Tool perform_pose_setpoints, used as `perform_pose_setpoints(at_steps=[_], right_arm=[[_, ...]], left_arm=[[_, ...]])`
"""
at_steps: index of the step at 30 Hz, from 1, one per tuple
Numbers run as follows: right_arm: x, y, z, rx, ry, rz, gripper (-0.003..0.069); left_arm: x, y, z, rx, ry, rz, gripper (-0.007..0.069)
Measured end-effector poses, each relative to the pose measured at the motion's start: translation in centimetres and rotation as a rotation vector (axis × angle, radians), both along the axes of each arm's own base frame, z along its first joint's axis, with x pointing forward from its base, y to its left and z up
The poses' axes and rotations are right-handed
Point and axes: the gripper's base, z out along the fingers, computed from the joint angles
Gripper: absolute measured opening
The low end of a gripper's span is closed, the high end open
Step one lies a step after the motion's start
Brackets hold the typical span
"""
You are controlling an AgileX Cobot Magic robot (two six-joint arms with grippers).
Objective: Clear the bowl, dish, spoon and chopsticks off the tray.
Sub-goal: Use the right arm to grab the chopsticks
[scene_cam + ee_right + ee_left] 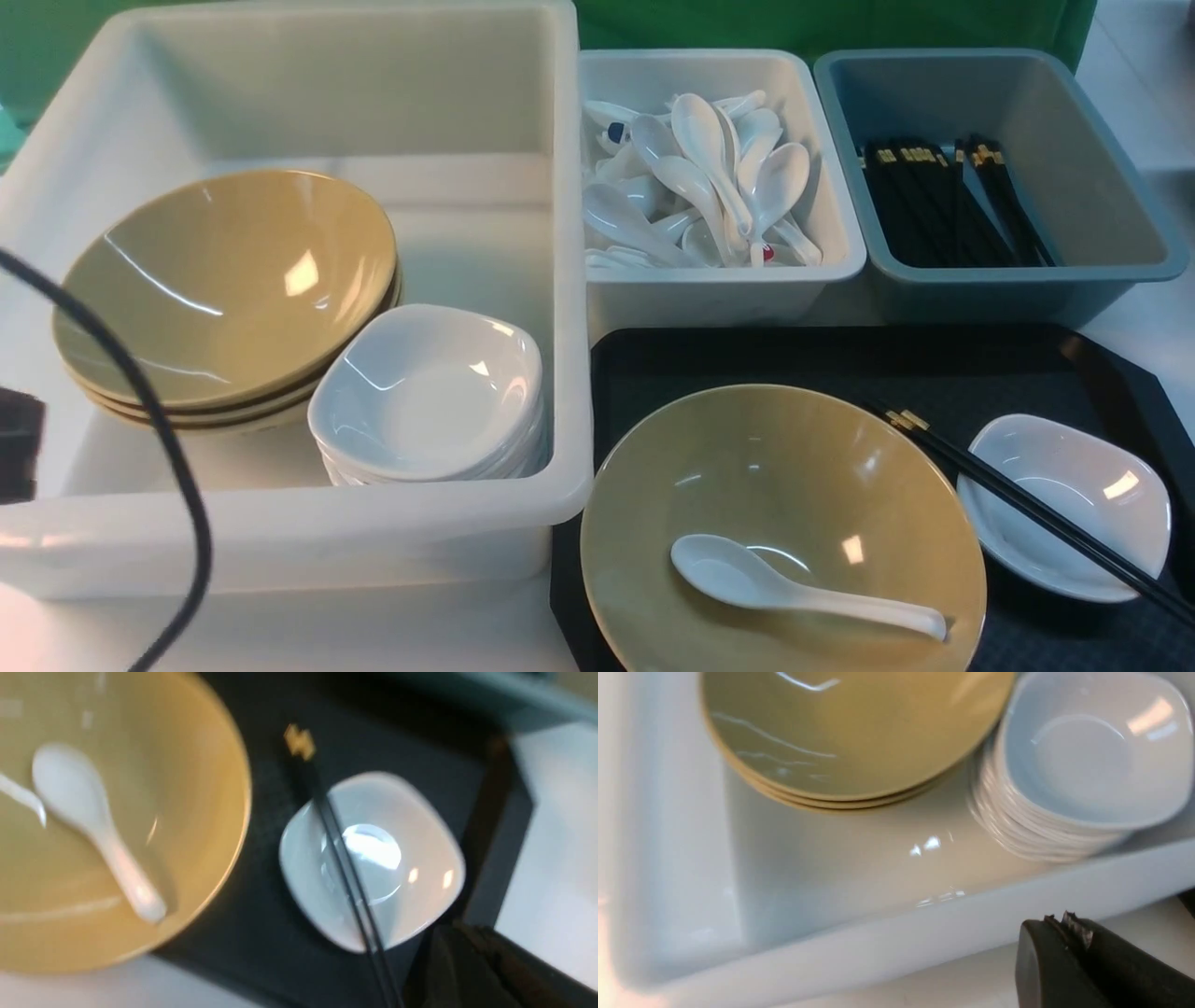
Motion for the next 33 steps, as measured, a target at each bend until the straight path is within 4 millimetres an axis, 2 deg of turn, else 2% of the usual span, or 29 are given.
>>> perform_pose_setpoints(at_steps=[2, 3, 6, 8, 9, 10, 13, 15, 17, 18, 19, 20, 21, 24, 29, 30, 31, 33], right_arm=[[1.7, 1.0, -0.8, -0.026, 0.06, 0.058, 0.0033], [1.9, 1.1, -0.9, -0.029, 0.068, 0.064, 0.0033], [4.1, 2.2, -3.2, -0.062, 0.178, 0.112, 0.0033], [5.8, 2.7, -5.3, -0.077, 0.25, 0.115, 0.0037], [5.9, 2.7, -5.4, -0.078, 0.254, 0.115, 0.0038], [6.6, 2.9, -6.3, -0.08, 0.265, 0.116, 0.0044], [7.5, 2.9, -7.8, -0.117, 0.274, 0.137, 0.0097], [7.8, 2.8, -8.4, -0.144, 0.272, 0.151, 0.015], [8.2, 2.7, -9.2, -0.174, 0.272, 0.173, 0.0239], [8.2, 2.7, -9.3, -0.176, 0.268, 0.176, 0.0259], [8.5, 2.7, -10.2, -0.194, 0.276, 0.203, 0.0336], [8.5, 2.7, -10.2, -0.193, 0.272, 0.203, 0.0345], [8.8, 2.8, -11.3, -0.205, 0.283, 0.233, 0.0417], [9.4, 3.0, -12.8, -0.218, 0.301, 0.263, 0.0479], [10.7, 3.3, -15.1, -0.224, 0.321, 0.282, 0.0491], [11.1, 3.4, -16.0, -0.228, 0.331, 0.291, 0.0468], [11.1, 3.4, -16.1, -0.229, 0.334, 0.291, 0.0468], [11.3, 3.4, -16.9, -0.236, 0.355, 0.296, 0.0386]], left_arm=[[1.1, -1.4, -0.3, 0.016, 0.036, -0.106, -0.0011], [1.3, -1.9, -0.3, 0.021, 0.041, -0.135, -0.0011], [2.5, -5.1, -1.6, 0.045, 0.111, -0.32, -0.0011], [2.9, -8.2, -2.7, 0.065, 0.143, -0.461, -0.0011], [3.0, -8.5, -2.9, 0.068, 0.15, -0.47, -0.0011], [3.2, -10.0, -3.5, 0.075, 0.152, -0.529, -0.0011], [3.3, -12.7, -4.6, 0.084, 0.149, -0.625, -0.0011], [3.3, -13.6, -4.9, 0.085, 0.14, -0.657, -0.0011], [3.3, -14.5, -5.2, 0.083, 0.124, -0.683, -0.0011], [3.4, -14.5, -5.2, 0.082, 0.125, -0.685, -0.0011], [3.5, -14.8, -5.4, 0.081, 0.118, -0.695, -0.0011], [3.5, -14.9, -5.4, 0.081, 0.117, -0.695, -0.0011], [3.6, -15.0, -5.4, 0.077, 0.113, -0.696, -0.0011], [3.6, -15.0, -5.4, 0.076, 0.111, -0.697, -0.0011], [3.6, -15.0, -5.4, 0.076, 0.111, -0.698, -0.0011], [3.6, -15.0, -5.4, 0.076, 0.111, -0.698, -0.0011], [3.6, -15.0, -5.4, 0.076, 0.111, -0.698, -0.0011], [3.6, -15.0, -5.4, 0.076, 0.111, -0.698, -0.0011]])
